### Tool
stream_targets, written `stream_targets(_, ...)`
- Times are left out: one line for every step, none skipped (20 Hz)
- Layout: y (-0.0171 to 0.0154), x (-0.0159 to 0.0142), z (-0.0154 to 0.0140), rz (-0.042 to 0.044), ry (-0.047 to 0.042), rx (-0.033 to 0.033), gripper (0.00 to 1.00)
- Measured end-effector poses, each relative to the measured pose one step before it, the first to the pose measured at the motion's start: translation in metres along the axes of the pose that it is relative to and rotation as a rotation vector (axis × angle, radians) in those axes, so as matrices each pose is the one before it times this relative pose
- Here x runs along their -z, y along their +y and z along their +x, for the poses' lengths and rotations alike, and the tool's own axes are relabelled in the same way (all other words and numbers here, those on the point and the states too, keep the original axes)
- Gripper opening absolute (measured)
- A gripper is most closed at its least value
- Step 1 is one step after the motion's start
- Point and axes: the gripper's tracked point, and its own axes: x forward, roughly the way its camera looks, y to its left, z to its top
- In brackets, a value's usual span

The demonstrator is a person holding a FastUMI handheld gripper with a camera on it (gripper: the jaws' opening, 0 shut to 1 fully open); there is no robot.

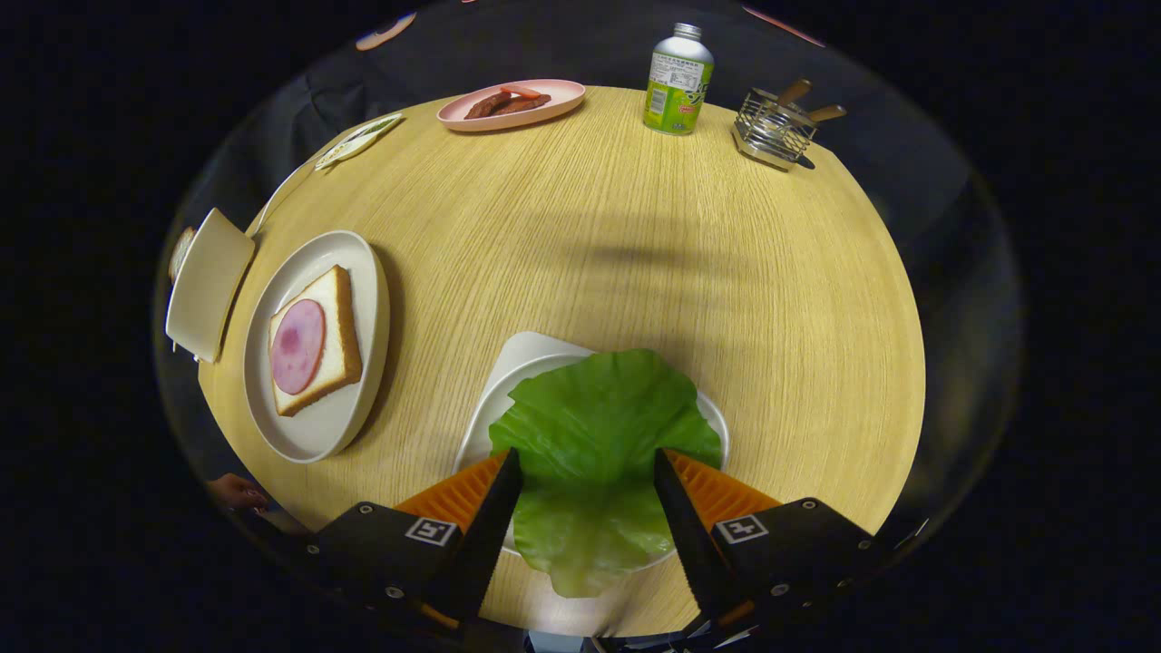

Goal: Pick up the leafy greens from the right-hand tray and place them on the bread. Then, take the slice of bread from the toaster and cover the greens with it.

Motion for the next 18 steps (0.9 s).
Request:
stream_targets(-0.00276,-0.00025,0.00032,0.00312,-0.00182,0.00289,0.79)
stream_targets(-0.00207,0.00057,-0.00051,0.00625,-0.00272,0.00674,0.71)
stream_targets(0.00085,-0.00087,-0.00239,0.02034,-0.00147,-0.00773,0.63)
stream_targets(0.00264,0.0006,0.00273,0.0334,-0.00287,0.00505,0.55)
stream_targets(0.00182,-0.00054,-0.00155,0.00397,-0.00363,0.00255,0.31)
stream_targets(-0.00264,0.0001,0.00133,0.00049,-0.00728,0.0223,0.26)
stream_targets(0.00104,-0.0007,0.0006,0.01395,-0.00688,0.01148,0.13)
stream_targets(0.00086,0.00101,-0.00041,0.01295,-0.00352,0.0078,0.1)
stream_targets(0.00078,0.00009,-0.00025,0.00893,0.00329,0.00325,0.05)
stream_targets(0.00003,0.00031,-0.0008,0.01198,0.00521,0.00185,0.04)
stream_targets(0.00016,0.00078,0.00015,0.01797,0.00578,0.00283,0.03)
stream_targets(0.00081,-0.00029,-0.0008,0.02266,-0.00139,-0.00381,0.03)
stream_targets(0.00179,-0.00109,-0.00234,0.02288,-0.00435,-0.00787,0.03)
stream_targets(0.00135,-0.0022,-0.00537,0.01303,-0.01303,-0.0087,0.03)
stream_targets(0.00101,-0.00226,-0.00471,0.01426,-0.01817,-0.00342,0.03)
stream_targets(0.00296,-0.00005,-0.00516,0.01219,-0.00294,-0.01267,0.03)
stream_targets(0.00144,-0.00005,-0.00684,0.01868,-0.00891,-0.00442,0.03)
stream_targets(0.00266,-0.00071,-0.0065,0.0084,-0.00721,-0.01107,0.03)
